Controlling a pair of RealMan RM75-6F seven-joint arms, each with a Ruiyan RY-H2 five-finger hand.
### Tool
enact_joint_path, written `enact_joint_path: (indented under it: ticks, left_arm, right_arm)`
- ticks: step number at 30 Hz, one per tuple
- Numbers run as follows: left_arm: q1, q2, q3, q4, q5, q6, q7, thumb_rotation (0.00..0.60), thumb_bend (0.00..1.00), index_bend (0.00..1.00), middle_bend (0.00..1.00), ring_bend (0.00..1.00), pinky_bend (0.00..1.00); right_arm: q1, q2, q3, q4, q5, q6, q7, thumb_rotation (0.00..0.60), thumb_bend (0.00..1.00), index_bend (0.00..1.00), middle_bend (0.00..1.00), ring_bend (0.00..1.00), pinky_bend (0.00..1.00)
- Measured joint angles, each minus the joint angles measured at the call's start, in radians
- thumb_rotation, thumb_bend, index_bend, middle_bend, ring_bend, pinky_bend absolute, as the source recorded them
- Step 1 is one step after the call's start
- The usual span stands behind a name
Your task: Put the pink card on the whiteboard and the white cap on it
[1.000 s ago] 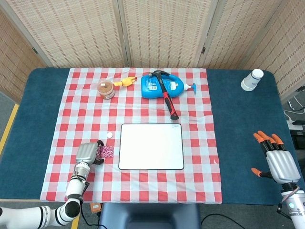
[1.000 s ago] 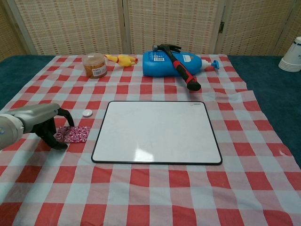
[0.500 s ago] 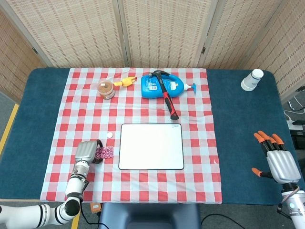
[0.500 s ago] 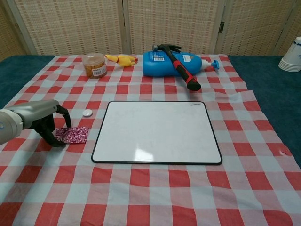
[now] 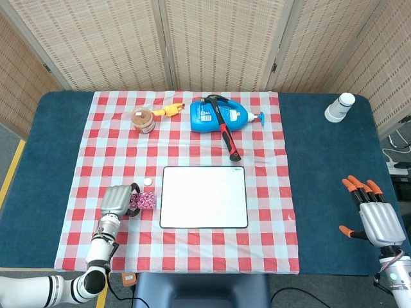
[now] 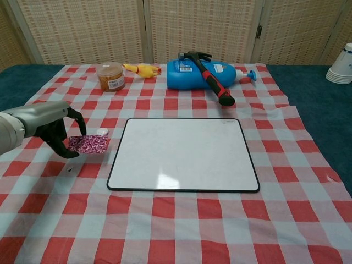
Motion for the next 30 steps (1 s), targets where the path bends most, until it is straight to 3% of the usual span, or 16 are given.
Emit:
enact_joint_path:
  ticks: [4, 10, 17, 30]
  left_arm:
    - [-0.037, -0.011, -0.015, -0.026, 0.006, 0.012, 0.040, 0.600, 0.26, 0.41, 1.00, 1.00, 1.00]
    - [-0.114, -0.110, -0.048, -0.003, 0.001, 0.035, 0.107, 0.600, 0.26, 0.40, 1.00, 1.00, 1.00]
    - [-0.218, -0.277, -0.092, 0.149, -0.029, 0.049, 0.174, 0.600, 0.26, 0.41, 1.00, 1.00, 1.00]
    - [-0.333, -0.468, -0.191, 0.438, -0.141, 0.017, 0.247, 0.600, 0.26, 0.41, 1.00, 1.00, 1.00]
  right_arm:
    - [0.000, 0.000, -0.002, -0.002, -0.004, 0.001, -0.001, 0.600, 0.04, 0.00, 0.00, 0.00, 0.00]
    - [-0.001, 0.003, 0.002, 0.000, 0.002, 0.002, 0.007, 0.600, 0.04, 0.00, 0.00, 0.00, 0.00]
    - [0.001, 0.008, 0.008, 0.008, 0.013, -0.004, 0.027, 0.600, 0.04, 0.00, 0.00, 0.00, 0.00]
    - [0.009, 0.011, 0.012, 0.016, 0.024, -0.023, 0.044, 0.600, 0.04, 0.00, 0.00, 0.00, 0.00]
